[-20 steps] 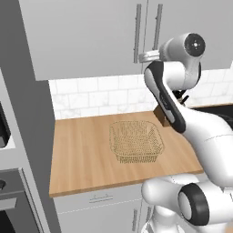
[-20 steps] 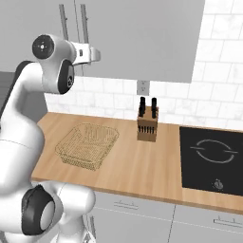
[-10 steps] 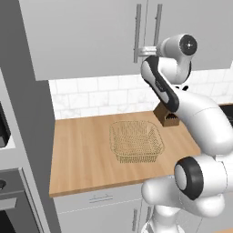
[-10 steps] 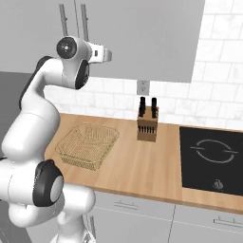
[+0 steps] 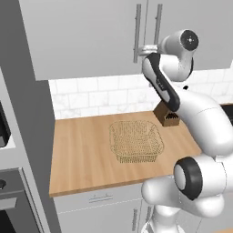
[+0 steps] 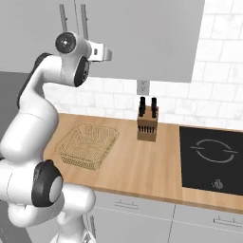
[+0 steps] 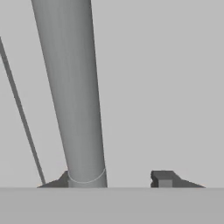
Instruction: Open the cabinet, pick up the bread from the cabinet and place it in the basket. Then move the basket to the dining counter.
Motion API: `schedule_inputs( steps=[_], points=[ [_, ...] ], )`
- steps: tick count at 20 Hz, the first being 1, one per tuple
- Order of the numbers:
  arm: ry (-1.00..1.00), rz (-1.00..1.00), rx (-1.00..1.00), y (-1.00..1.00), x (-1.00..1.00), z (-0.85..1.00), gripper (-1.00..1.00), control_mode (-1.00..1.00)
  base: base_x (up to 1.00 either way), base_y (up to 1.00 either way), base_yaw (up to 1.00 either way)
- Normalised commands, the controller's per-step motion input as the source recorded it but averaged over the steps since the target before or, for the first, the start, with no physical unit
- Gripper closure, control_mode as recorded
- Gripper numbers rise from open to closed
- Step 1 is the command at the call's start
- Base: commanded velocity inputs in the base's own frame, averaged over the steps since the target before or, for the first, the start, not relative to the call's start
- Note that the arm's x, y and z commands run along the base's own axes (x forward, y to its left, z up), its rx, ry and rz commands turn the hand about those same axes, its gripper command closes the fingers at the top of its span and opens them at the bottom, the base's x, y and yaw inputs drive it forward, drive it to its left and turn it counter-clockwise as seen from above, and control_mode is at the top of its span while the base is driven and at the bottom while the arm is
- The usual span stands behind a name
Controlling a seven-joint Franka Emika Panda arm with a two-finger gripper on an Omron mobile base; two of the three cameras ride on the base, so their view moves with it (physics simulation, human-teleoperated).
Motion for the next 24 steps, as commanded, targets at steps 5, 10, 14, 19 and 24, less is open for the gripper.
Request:
schedule_inputs(
  steps=[5,10,14,19,24],
  points=[
    [-0.01,0.0,0.0,-0.44,-0.78,0.01,1.0,-1.0,0.0,0.0,0.0],
    [-0.05,0.0,0.0,-0.71,-1.0,0.0,1.0,-1.0,0.0,0.0,0.0],
    [-0.02,0.0,0.0,-0.75,-1.0,0.0,1.0,-1.0,0.0,0.0,0.0],
    [0.0,0.0,0.0,-0.64,-0.92,0.0,1.0,-1.0,0.0,0.0,0.0],
    [0.0,0.0,0.0,-0.69,-0.83,0.0,1.0,-1.0,0.0,0.0,0.0]
  ],
)
